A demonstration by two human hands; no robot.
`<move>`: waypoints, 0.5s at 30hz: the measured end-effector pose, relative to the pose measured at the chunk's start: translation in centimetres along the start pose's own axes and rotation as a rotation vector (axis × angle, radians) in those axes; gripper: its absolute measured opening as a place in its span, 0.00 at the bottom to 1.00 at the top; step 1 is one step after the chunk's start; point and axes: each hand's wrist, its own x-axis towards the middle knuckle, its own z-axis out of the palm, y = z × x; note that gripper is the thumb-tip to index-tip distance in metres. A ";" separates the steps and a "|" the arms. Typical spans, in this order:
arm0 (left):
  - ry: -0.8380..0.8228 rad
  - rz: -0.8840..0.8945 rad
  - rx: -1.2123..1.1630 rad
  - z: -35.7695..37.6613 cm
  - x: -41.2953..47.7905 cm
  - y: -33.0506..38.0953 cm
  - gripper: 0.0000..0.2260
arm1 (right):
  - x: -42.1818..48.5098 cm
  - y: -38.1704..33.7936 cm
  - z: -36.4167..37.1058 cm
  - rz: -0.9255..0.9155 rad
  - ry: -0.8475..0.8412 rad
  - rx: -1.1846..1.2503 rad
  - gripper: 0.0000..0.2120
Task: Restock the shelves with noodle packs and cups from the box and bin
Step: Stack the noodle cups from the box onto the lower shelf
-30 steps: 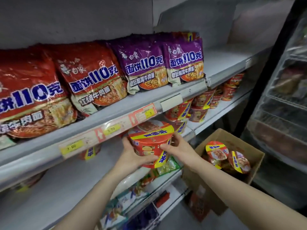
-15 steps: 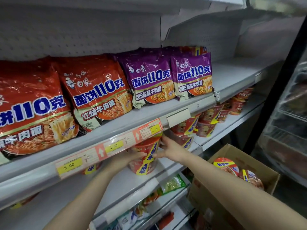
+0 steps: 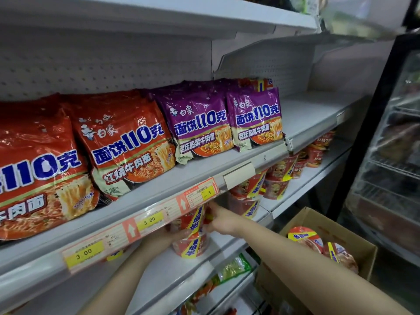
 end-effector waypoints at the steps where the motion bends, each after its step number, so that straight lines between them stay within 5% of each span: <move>1: 0.014 0.008 0.016 0.2 0.1 -0.2 0.31 | -0.1 0.1 0.3 0.002 0.003 0.035 0.45; 15: 0.119 0.079 0.174 0.9 0.0 -0.6 0.29 | -2.4 0.1 0.5 -0.022 0.056 0.055 0.49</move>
